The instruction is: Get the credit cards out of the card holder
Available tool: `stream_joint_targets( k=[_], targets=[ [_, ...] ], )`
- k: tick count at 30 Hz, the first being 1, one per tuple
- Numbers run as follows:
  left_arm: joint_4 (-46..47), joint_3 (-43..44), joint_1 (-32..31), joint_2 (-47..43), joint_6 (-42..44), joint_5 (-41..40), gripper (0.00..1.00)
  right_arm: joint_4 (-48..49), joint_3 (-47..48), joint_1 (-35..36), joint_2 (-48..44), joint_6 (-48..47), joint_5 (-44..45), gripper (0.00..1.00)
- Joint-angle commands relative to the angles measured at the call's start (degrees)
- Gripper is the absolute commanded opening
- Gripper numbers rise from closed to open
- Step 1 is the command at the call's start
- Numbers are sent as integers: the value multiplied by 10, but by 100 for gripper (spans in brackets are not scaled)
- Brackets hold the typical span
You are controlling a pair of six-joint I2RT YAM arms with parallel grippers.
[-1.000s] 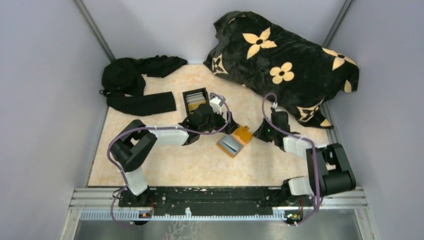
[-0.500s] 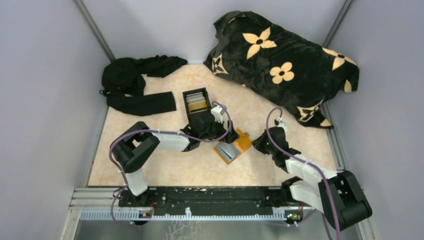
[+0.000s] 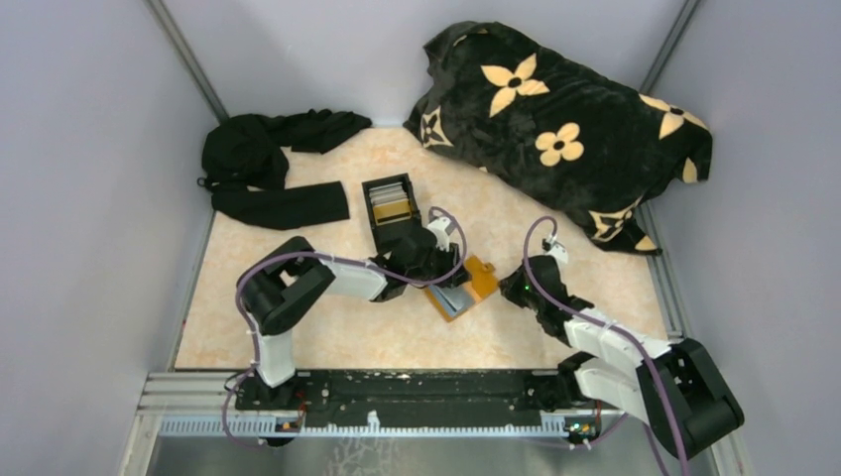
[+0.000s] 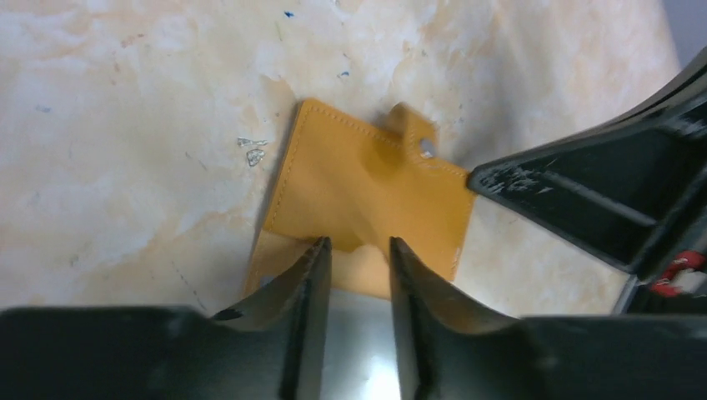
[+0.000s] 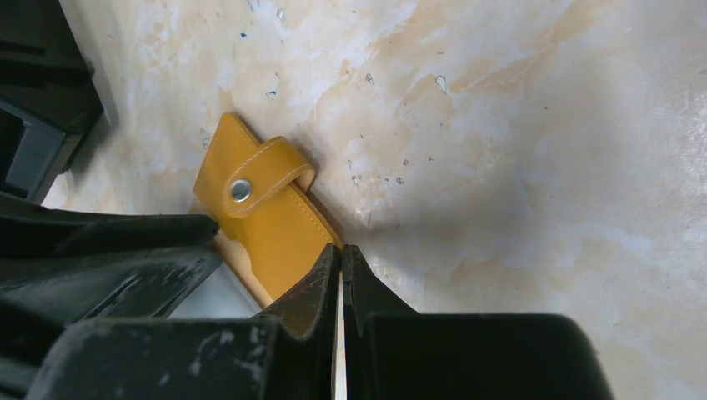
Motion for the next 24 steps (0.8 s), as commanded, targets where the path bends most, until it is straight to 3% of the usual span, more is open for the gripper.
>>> stream_joint_targets(
  k=[1,2,3,6,8,14,20,24],
  targets=[
    [-34,26,-1,50,-3,29,19,6,24,10,-42,-34,7,8],
    [-36,28,0,56,-2,35,7,-1,30,10,-50,-43,5,12],
    [-38,27,0,60,-1,37,1,-19,38,11,-55,-51,6,15],
    [-35,18,2,64,-1,39,0,-71,67,16,-73,-73,24,28],
    [-36,18,3,65,3,39,0,-91,78,24,-92,-87,45,29],
    [-44,20,4,66,10,30,0,-116,108,34,-90,-115,61,0],
    [-42,15,4,57,13,32,0,-59,97,36,-40,-130,5,0],
    [-35,7,1,33,38,20,22,15,64,36,42,-108,-35,0]
  ],
)
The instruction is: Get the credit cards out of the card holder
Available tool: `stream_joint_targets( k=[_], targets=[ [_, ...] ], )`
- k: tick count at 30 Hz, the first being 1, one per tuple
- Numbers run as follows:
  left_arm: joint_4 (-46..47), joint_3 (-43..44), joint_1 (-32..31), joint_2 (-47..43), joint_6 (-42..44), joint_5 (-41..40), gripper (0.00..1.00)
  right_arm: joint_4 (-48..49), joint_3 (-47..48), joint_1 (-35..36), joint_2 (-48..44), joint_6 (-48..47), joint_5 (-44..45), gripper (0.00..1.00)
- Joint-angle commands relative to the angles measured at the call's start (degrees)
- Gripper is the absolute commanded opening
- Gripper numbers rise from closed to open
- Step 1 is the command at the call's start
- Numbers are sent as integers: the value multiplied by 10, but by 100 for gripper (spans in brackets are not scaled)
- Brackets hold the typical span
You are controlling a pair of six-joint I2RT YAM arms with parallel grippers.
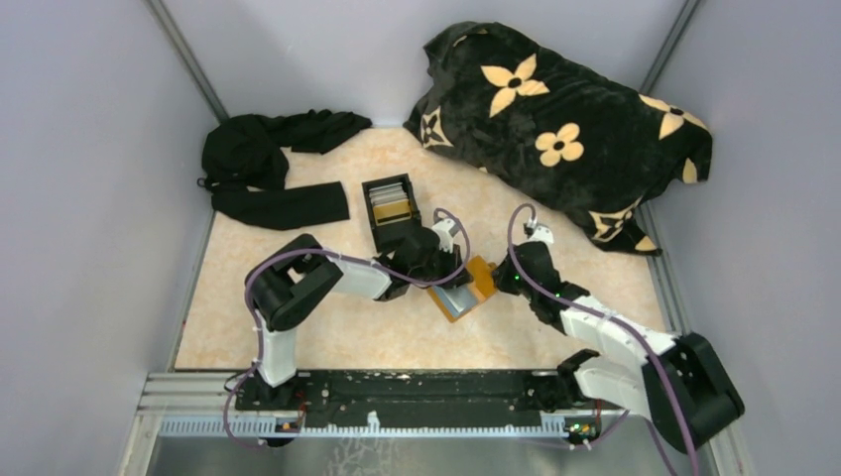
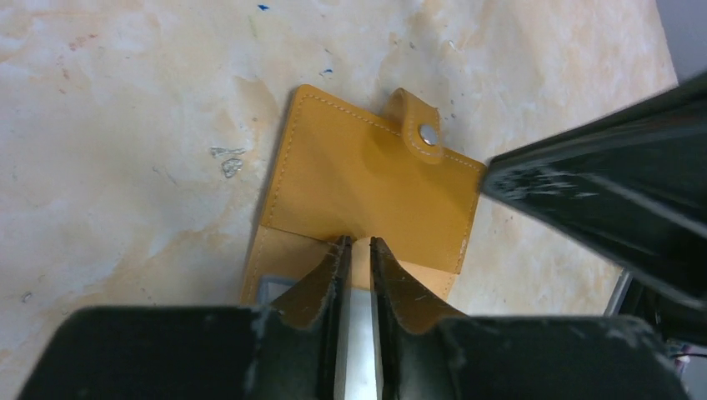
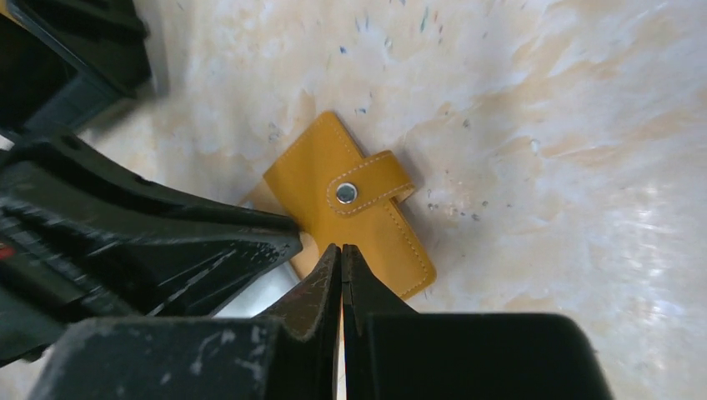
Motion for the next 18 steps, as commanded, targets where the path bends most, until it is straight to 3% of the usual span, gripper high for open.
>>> stream_joint_targets(
  k=[1,7,18],
  targets=[
    [-40,-21,-4,-15,39,-15,25,106,-30,4,73,11,-48,0],
    [-44,-36,-5,-57,57,-27,40,137,-45,4,117,18,-43,0],
    [-81,-110,-18,-194,47,-96,49,157,-49,4,150,29,-50,0]
  ],
)
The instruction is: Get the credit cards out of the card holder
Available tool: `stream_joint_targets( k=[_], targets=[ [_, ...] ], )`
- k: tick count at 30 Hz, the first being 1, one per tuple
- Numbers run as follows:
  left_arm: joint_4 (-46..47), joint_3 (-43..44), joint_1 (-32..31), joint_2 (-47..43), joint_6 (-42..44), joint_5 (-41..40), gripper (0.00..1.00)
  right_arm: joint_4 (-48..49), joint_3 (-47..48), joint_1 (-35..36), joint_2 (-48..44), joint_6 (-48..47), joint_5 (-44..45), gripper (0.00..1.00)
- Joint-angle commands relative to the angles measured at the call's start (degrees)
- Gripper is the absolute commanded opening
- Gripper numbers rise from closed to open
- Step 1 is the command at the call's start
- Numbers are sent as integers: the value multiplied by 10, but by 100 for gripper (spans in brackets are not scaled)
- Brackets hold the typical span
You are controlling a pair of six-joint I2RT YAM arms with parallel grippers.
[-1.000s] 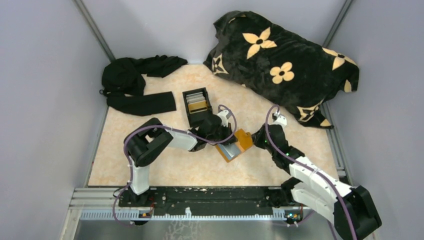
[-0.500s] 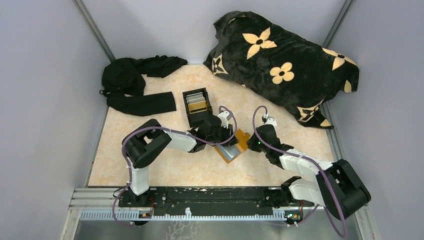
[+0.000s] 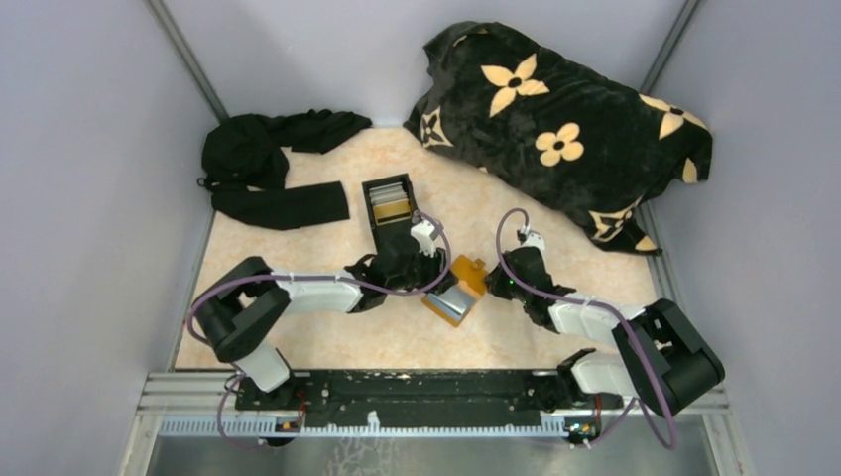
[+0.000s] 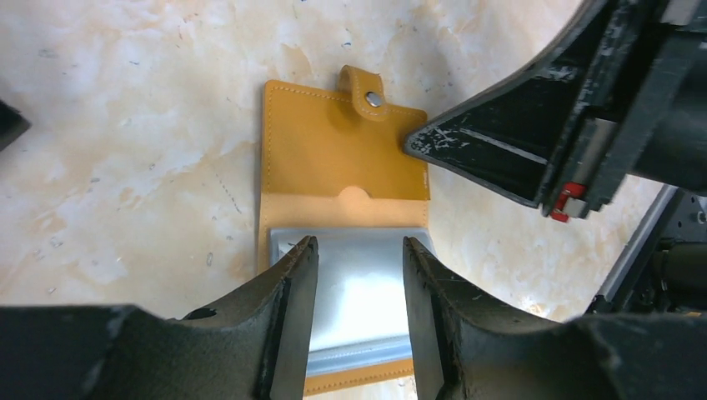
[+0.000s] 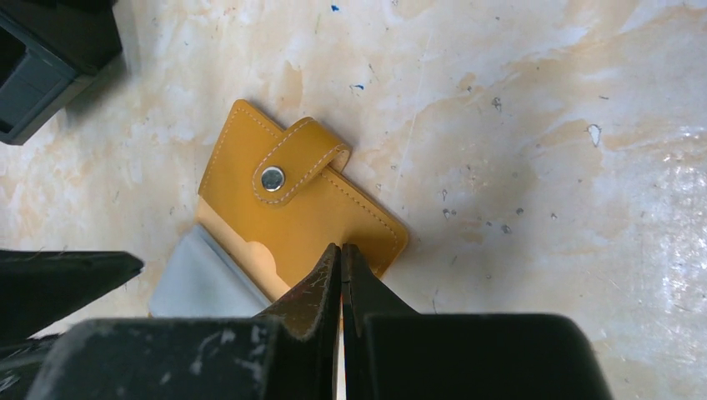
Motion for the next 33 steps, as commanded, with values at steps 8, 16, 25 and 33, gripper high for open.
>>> stream_joint_targets(
  k=[8,16,25,33],
  targets=[
    [-58,-61,-24,-70,-32,-3,56,21,-6,3,41,9,-7,0],
    [-88,-59,-44,-90,-41,-29,76,39,-5,3,61,11,-16,0],
    [-97,-55,-46,-79,-46,-25,66,33,-7,3,56,11,-12,0],
    [-120,-79,-52,-127,-46,-51,62,35,-15,3,58,11,-12,0]
  ],
)
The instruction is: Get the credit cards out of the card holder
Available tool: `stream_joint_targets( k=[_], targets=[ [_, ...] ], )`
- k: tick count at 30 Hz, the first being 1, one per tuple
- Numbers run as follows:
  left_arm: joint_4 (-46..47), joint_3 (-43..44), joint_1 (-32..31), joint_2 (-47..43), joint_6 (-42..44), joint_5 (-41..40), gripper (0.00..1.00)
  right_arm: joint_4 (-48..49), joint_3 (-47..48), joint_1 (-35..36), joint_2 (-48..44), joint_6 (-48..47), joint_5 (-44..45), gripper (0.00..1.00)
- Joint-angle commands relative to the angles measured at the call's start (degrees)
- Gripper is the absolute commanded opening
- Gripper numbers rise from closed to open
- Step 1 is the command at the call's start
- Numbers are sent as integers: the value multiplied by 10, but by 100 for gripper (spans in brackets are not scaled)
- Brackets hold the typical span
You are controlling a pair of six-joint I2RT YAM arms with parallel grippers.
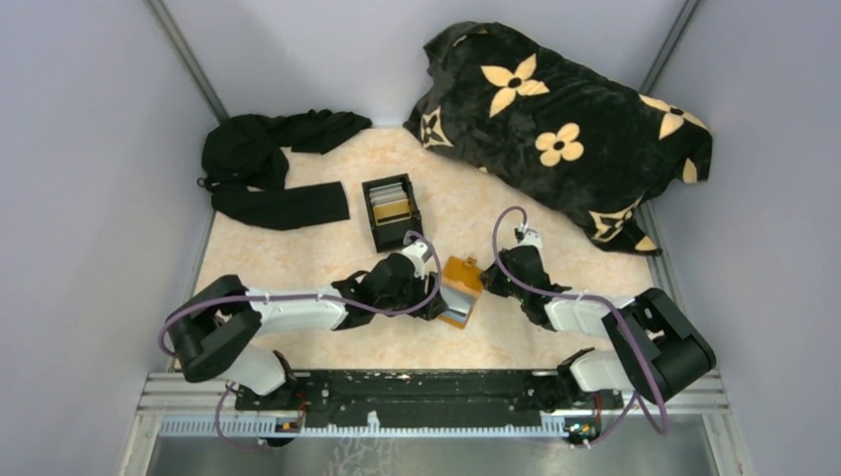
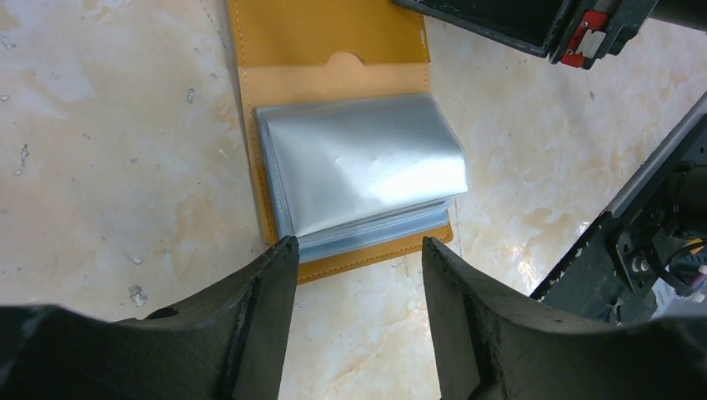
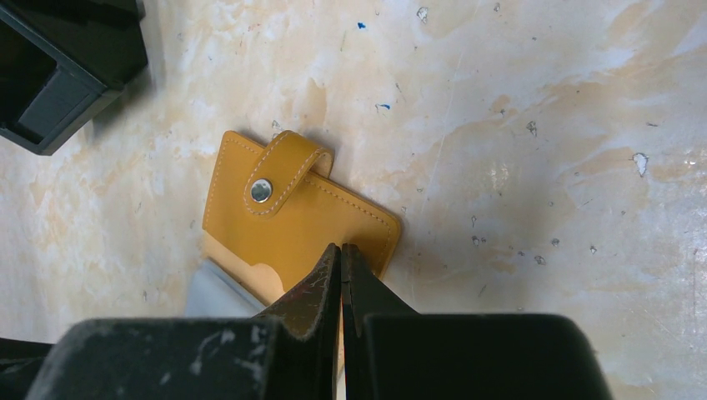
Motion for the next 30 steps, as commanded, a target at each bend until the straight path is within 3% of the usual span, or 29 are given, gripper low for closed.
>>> stream_joint_targets(
  k=[1,5,10,30],
  targets=[
    [-19,-11,-7,-33,0,-18,58,-32,-18,3,13,-4,2,0],
    [-36,-6,-17,-40,10,-33,23,-31,-21,3,14,-5,2,0],
    [-57,17,-30,-13,15,-41,2,-32,-19,3,15,-5,1,0],
    [-52,87,-57,71,71,-36,2,-36,-22,3,6,-6,5,0]
  ],
)
